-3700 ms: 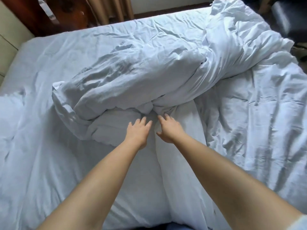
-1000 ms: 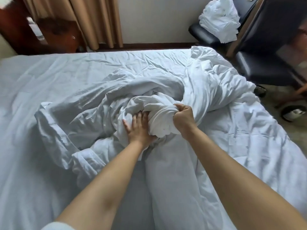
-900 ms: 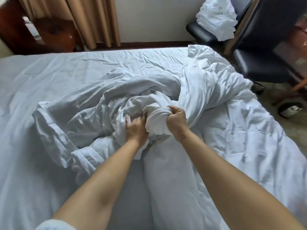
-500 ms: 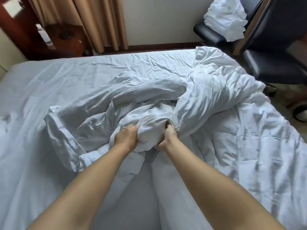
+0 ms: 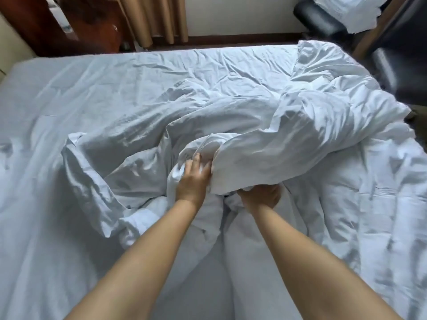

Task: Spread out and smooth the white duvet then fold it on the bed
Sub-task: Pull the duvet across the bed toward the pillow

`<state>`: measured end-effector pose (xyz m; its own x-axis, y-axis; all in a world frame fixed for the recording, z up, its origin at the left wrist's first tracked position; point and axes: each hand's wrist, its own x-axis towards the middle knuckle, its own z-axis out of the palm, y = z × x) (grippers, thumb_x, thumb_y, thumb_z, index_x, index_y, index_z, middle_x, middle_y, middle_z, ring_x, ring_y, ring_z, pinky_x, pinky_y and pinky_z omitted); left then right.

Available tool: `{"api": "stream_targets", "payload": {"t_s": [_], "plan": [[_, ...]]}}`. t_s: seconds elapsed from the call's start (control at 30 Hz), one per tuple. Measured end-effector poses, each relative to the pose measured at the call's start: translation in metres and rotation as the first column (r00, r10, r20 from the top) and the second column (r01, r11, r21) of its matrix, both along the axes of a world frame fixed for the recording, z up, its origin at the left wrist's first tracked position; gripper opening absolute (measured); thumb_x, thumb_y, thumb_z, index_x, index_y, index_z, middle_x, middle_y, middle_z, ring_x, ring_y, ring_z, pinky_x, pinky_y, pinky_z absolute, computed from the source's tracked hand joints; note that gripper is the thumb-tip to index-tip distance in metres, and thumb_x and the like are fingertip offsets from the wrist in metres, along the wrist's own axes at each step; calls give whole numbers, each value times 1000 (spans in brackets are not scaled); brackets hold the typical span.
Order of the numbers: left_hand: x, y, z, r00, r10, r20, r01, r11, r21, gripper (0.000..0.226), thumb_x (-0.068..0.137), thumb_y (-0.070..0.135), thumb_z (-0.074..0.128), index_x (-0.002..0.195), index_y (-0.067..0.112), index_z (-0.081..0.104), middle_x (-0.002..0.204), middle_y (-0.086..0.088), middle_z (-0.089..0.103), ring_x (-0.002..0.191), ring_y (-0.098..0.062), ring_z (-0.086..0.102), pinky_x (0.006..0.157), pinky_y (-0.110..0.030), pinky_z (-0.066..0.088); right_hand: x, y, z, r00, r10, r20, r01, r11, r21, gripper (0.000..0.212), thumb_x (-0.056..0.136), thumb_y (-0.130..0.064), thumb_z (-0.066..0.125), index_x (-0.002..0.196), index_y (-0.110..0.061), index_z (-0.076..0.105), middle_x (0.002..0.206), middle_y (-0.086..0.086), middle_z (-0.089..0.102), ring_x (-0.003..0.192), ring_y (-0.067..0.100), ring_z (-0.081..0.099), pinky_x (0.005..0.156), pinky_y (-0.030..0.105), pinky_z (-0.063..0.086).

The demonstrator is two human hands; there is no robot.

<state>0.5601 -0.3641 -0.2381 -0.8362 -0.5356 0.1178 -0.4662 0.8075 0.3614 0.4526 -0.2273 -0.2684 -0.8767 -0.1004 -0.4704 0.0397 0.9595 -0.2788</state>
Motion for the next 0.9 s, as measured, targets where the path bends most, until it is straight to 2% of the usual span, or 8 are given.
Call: {"api": "stream_targets", "payload": {"t_s": [0.07, 0.13, 0.27, 0.4, 0.5, 0.63, 0.77, 0.9], "plan": [[-8, 6, -12, 995, -46, 91, 45, 999, 10, 77, 65, -4, 64, 135, 13, 37, 138, -26, 46, 117, -47, 51, 88, -53, 51, 0, 8, -14, 999, 45, -24, -42, 992, 118, 107, 81, -62, 58, 152, -9, -4, 158, 18, -5, 146, 31, -2, 118, 44, 3], [-13, 8, -19, 976, -73, 207, 47, 990, 130, 92, 78, 18, 62, 153, 19, 9, 159, -15, 8, 142, -45, 11, 111, -55, 27, -4, 20, -23, 998, 70, 5, -70, 979, 189, 92, 86, -48, 58, 151, -8, 7, 156, 21, 12, 143, 34, 17, 114, 44, 20], [-18, 25, -31, 963, -25, 268, -6, 993, 114, 117, 73, 63, 62, 150, 25, -17, 157, -4, -14, 143, -42, -14, 114, -54, 14, 7, 30, -20, 972, 180, 152, -179, 984, -22, 51, 95, -21, 45, 143, -14, 31, 136, 11, 51, 123, 31, 50, 94, 35, 42], [-9, 34, -27, 988, 110, 109, -115, 993, 40, 89, 84, 17, 63, 148, 29, 3, 153, -7, 5, 136, -49, 26, 96, -56, 45, 54, 31, -15, 898, 364, 246, -352, 931, -94, 42, 97, -29, 39, 137, -15, 43, 134, 8, 52, 120, 27, 53, 98, 37, 45], [-6, 22, -22, 984, -104, 144, 128, 978, -166, 49, 85, 1, 37, 133, 15, 39, 132, -15, 41, 83, -40, 64, 51, -37, 52, 67, 50, 0, 873, 423, 241, -433, 901, -16, 42, 97, -30, 41, 137, -16, 41, 132, 8, 51, 117, 28, 53, 91, 34, 46], [-29, 4, -19, 932, -133, 336, 285, 843, -456, 59, 98, 9, 10, 115, 12, 66, 105, -5, 71, 63, -30, 62, 44, -27, 46, 78, 60, 48, 855, 480, 198, -480, 876, -53, 35, 92, -18, 48, 126, -11, 49, 122, 12, 55, 111, 31, 55, 85, 34, 46], [-42, 1, 29, 948, -106, 301, 282, 721, -633, 53, 86, -3, 25, 103, 13, 72, 121, -5, 54, 59, -32, 62, 34, -28, 45, 114, 71, 110, 814, 541, 211, -498, 837, -225, 20, 86, -8, 49, 106, -6, 54, 98, 10, 57, 95, 30, 59, 69, 29, 42], [-46, -11, 68, 952, -158, 264, 278, 809, -517, 39, 86, 19, 30, 118, 15, 53, 96, -13, 62, 47, -23, 60, 36, -24, 46, 172, 85, 138, 584, 774, 243, -736, 632, -244, 7, 84, -10, 54, 89, -8, 51, 88, 11, 51, 80, 29, 50, 65, 30, 36]]}}
